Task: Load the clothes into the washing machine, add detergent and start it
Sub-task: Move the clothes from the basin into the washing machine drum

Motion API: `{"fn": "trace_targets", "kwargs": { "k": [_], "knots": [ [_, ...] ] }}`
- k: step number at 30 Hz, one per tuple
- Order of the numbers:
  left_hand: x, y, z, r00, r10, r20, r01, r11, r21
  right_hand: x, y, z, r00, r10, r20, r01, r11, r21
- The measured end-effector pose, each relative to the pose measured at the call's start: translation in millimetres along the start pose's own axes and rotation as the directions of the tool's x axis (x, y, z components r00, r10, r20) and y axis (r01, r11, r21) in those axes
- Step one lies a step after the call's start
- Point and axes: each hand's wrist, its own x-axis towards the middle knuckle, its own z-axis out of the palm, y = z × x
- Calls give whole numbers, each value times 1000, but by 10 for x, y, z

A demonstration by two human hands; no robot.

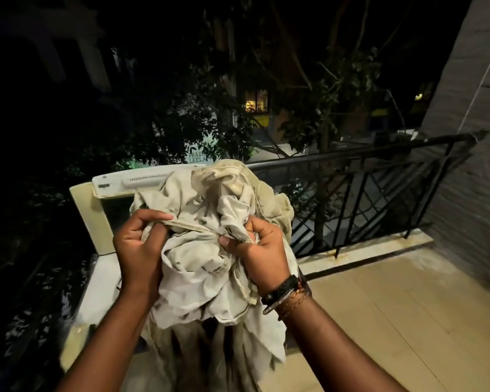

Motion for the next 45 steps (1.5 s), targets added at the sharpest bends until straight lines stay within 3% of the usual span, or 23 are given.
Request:
{"fn": "trace_targets", "kwargs": {
  "k": [5,10,14,17,20,22,24,26,28,31,33,36,39,41,43,45],
  "knots": [
    [610,-593,-570,992,-69,-102,60,994,-87,476,411,547,999,41,-14,-40,999,29],
    [1201,-1231,-1125,987,-102,-127,99,995,-35,945,929,966,993,109,-49,-109,994,1],
    [1452,-2154,-1712,958,-266,-103,277,954,111,1236,1282,1187,990,109,-89,-116,991,-71],
    [1400,-2899,-2201,894,-427,-133,442,801,404,1402,1530,1282,985,127,-119,-139,986,-96],
    [1098,-3121,-2330,766,-622,-161,589,580,563,1486,1749,1328,981,154,-116,-167,979,-117],
    [967,-3041,-2264,742,-668,-60,587,603,541,1573,1923,1379,978,185,-99,-199,968,-151],
    [868,-2831,-2088,729,-644,231,490,727,481,1600,2019,1416,976,194,-99,-207,968,-142],
    [799,-2765,-1832,591,-642,488,407,760,506,1643,2130,1554,978,196,-72,-205,966,-157],
    [721,-2812,-1575,513,-701,495,394,705,590,1614,2231,1719,971,238,1,-235,958,-167],
    [794,-2956,-1316,646,-732,216,474,607,638,1569,2399,1788,955,235,182,-189,953,-238],
    [864,-3100,-1359,737,-673,69,403,519,754,1536,2547,1610,937,217,272,-122,937,-329],
    [898,-3334,-1670,759,-650,-28,377,404,834,1429,2803,1074,929,309,205,-184,864,-469],
    [825,-3497,-2074,749,-659,-74,294,231,928,1184,2980,469,933,341,120,-142,650,-747],
    [780,-3550,-2272,783,-615,-97,229,140,963,914,3002,131,875,477,87,-161,455,-876],
    [704,-3602,-2395,814,-568,-121,217,104,971,602,2997,-90,794,604,63,-166,316,-934],
    [665,-3613,-2401,835,-541,-100,190,112,975,369,3013,-170,761,647,37,-90,162,-983]
  ]
}}
